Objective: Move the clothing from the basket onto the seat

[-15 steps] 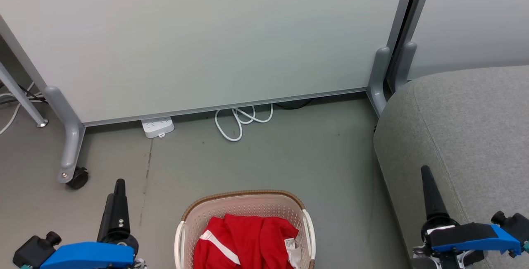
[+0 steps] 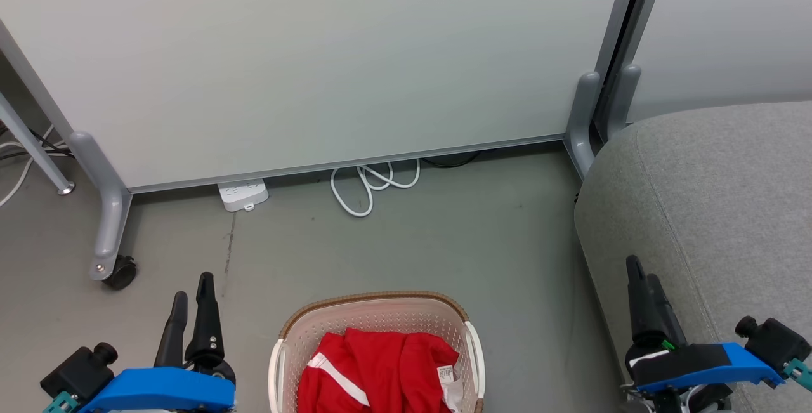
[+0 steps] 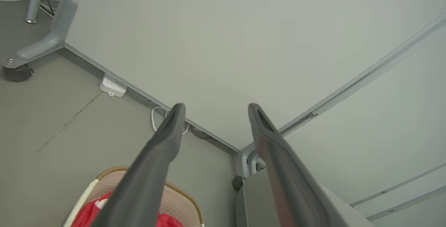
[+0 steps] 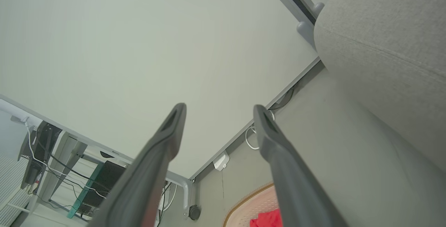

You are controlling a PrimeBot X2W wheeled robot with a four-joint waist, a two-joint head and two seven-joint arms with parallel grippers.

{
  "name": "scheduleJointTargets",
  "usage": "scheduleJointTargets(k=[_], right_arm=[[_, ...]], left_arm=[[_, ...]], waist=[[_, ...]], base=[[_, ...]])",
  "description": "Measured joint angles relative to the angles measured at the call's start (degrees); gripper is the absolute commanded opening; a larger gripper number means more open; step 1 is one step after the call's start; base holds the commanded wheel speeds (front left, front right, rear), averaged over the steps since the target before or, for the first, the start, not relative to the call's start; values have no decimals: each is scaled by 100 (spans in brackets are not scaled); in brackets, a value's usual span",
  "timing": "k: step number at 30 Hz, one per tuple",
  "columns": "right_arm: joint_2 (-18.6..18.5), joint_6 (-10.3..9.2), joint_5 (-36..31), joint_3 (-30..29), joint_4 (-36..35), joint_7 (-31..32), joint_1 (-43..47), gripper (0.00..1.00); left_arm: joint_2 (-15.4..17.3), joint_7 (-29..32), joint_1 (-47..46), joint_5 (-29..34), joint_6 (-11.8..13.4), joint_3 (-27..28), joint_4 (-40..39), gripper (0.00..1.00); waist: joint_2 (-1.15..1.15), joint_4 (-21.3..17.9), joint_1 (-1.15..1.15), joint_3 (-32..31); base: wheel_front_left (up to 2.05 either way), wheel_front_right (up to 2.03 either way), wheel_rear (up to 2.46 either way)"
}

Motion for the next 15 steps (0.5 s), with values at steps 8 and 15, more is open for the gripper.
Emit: scheduleJointTargets(k=[8, 15], right_arm=[[-1, 0, -589, 98, 71, -147, -8, 100], [-1, 0, -1046, 153, 122, -266, -35, 100]], left_arm=[[9, -143, -8, 589, 41, -99, 22, 100], [16, -249, -19, 1050, 70, -166, 30, 100]], waist=[[0, 3, 0, 2], [0, 7, 0, 2]], base=[[0, 0, 0], [0, 0, 0]])
